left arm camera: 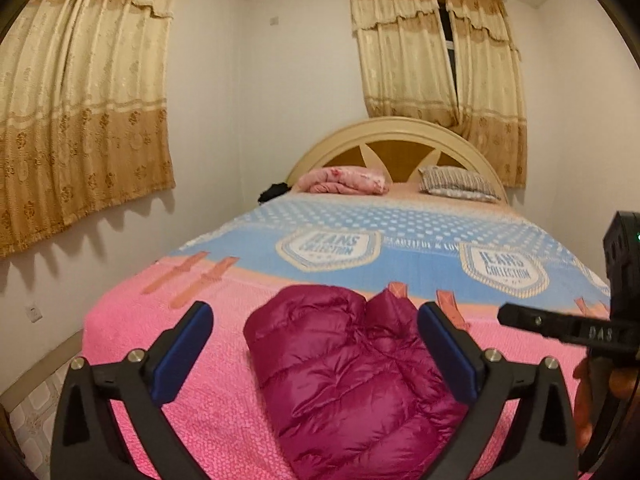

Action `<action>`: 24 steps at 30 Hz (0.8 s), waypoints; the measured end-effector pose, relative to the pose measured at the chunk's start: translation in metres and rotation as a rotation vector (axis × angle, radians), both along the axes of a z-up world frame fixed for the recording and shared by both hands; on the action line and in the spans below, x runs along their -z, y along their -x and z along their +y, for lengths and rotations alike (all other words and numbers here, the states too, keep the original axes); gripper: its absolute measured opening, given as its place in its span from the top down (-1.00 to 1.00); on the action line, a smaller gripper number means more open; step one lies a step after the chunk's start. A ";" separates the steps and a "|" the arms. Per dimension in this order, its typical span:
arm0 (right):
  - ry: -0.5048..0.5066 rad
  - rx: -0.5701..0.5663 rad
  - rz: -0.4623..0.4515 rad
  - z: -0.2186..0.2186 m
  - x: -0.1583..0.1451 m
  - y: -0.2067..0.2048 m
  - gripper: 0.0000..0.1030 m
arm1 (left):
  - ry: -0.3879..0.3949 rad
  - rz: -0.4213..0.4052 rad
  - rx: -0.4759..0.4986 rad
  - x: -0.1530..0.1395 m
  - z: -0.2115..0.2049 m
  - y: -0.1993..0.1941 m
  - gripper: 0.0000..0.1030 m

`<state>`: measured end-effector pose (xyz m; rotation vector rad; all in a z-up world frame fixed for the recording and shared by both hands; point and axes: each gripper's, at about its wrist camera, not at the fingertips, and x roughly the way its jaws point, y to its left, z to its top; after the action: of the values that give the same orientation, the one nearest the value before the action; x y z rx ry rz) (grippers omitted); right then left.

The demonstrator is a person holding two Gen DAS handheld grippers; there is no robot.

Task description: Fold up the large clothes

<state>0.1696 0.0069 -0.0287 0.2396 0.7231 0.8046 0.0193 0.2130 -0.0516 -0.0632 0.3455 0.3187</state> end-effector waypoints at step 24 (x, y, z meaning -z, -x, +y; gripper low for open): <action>0.030 -0.031 -0.109 0.009 -0.018 0.029 -0.21 | 0.004 0.012 -0.065 0.002 0.008 0.002 -1.00</action>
<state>0.1402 0.0160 -0.0111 0.1562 0.6370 0.8293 0.0174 0.2206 -0.0539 -0.0763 0.3566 0.3832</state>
